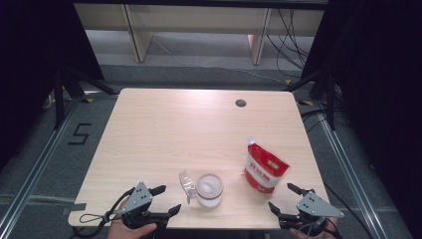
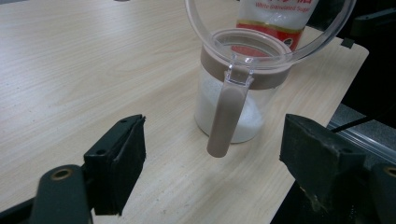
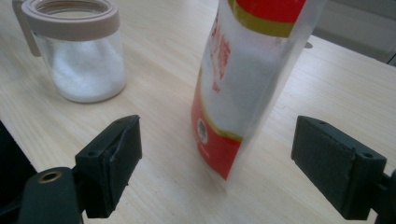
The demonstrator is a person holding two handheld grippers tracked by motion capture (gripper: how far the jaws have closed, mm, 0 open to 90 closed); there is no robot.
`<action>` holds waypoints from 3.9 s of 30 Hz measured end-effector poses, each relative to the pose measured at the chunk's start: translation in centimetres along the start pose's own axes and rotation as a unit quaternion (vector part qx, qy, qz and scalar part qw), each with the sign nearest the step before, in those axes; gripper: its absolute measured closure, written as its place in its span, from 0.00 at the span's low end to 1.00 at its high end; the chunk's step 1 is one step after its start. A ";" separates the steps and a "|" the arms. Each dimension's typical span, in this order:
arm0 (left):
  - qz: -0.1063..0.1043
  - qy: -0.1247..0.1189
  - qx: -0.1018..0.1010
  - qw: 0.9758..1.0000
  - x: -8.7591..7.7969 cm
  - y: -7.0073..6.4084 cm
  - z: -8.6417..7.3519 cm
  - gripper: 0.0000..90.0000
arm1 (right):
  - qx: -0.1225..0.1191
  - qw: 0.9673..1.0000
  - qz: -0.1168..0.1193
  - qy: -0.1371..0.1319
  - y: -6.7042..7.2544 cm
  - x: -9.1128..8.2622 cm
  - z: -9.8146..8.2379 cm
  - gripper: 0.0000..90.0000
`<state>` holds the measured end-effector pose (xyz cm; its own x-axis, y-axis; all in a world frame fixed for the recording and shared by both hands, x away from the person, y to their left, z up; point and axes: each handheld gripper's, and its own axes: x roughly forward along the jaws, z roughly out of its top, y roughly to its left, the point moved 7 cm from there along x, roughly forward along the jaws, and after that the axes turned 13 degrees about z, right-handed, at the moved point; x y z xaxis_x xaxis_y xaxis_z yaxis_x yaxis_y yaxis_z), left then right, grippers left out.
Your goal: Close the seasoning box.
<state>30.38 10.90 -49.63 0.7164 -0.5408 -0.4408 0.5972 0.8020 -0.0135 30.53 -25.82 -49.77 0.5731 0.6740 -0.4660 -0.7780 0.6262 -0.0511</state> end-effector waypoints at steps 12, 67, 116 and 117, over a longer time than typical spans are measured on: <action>-0.008 0.000 -0.005 1.000 0.0 -0.7 1.1 0.32 | -0.002 1.000 0.001 0.019 0.6 -0.2 -0.7 0.20; -0.026 -0.031 0.029 0.999 1.5 -2.8 3.5 0.99 | -0.014 0.999 0.001 0.038 0.9 -0.1 -1.1 0.23; 0.004 0.013 0.030 0.999 -0.7 -0.6 1.0 0.35 | 0.002 1.000 0.007 0.022 0.8 0.0 -0.9 0.21; 0.007 0.006 0.047 0.999 -0.8 -0.3 1.0 0.34 | 0.011 1.000 0.007 0.028 1.0 -0.1 -1.0 0.21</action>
<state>30.01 10.79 -48.36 0.7202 -0.5268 -0.4514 0.6193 0.7815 0.0760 29.50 -25.64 -50.66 0.5462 0.6609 -0.5146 -0.7801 0.6252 -0.0251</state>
